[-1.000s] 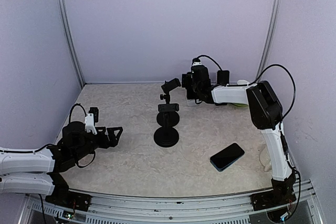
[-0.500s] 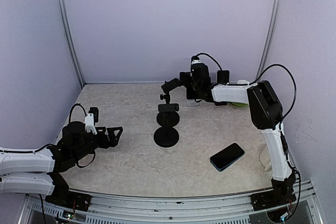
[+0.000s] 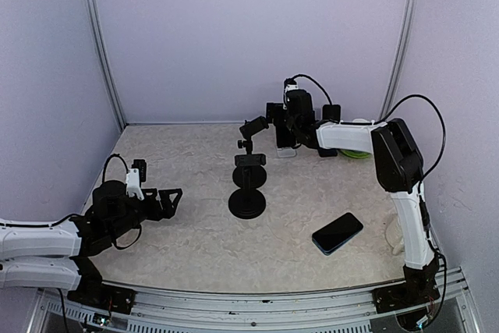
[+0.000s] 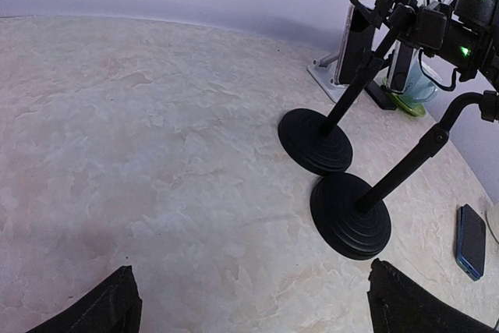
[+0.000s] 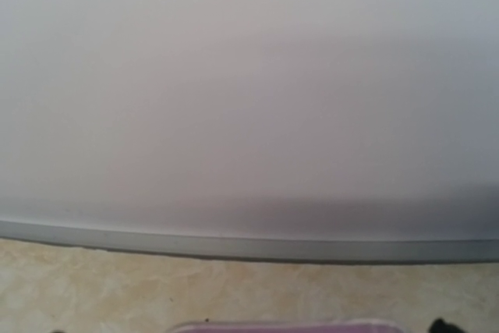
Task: Place the phone on the phone stand
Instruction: Place the phone on the phone stand, then pick up the phone from the phone.
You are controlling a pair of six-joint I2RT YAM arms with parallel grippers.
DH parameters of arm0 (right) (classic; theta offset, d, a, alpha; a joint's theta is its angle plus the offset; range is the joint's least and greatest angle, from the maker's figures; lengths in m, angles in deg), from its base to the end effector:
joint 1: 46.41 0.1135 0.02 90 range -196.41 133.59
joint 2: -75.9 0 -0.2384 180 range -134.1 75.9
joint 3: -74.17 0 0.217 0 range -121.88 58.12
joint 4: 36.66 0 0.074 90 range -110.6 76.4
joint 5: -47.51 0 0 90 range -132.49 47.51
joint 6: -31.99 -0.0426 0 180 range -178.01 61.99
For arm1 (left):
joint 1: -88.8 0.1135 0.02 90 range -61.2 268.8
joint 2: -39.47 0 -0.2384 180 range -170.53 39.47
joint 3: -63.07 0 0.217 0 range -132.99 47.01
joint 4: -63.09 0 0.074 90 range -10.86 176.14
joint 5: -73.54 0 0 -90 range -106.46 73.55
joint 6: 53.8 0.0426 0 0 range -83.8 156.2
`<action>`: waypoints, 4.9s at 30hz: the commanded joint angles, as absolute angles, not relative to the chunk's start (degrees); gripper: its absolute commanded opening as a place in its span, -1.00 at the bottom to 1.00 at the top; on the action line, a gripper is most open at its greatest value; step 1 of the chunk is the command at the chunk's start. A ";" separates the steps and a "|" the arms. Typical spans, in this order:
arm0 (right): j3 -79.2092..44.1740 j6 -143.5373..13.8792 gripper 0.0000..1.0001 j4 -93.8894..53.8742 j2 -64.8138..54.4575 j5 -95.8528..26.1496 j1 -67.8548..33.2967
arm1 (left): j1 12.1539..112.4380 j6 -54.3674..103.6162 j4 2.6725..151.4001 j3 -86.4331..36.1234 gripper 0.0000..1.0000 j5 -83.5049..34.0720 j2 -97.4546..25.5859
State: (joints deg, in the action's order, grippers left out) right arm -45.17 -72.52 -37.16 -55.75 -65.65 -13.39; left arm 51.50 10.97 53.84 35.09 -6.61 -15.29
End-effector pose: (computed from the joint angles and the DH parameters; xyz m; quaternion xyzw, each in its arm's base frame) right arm 0.4294 0.2591 0.2222 0.0027 0.7708 0.1064 0.6282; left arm 0.1530 -0.1074 0.1755 0.0340 0.8045 -0.2465 0.5393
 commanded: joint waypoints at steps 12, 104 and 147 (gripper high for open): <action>-43.05 -70.53 0.99 -35.51 -49.09 -72.70 -12.83 | 52.01 11.72 52.86 35.48 0.98 -6.60 -14.94; 14.64 -86.67 1.00 -17.25 1.81 -42.61 -12.83 | 8.90 9.15 75.70 17.05 0.98 16.71 -16.88; 16.47 -79.47 1.00 -10.78 9.52 -52.58 -16.90 | 14.78 28.12 66.87 -7.87 0.97 -11.07 -53.23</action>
State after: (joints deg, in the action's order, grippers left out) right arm 15.53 -80.23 -8.31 11.02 -52.19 -15.12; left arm 13.20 24.61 64.99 -2.26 -5.36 -47.92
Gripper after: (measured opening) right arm 0.998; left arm 0.988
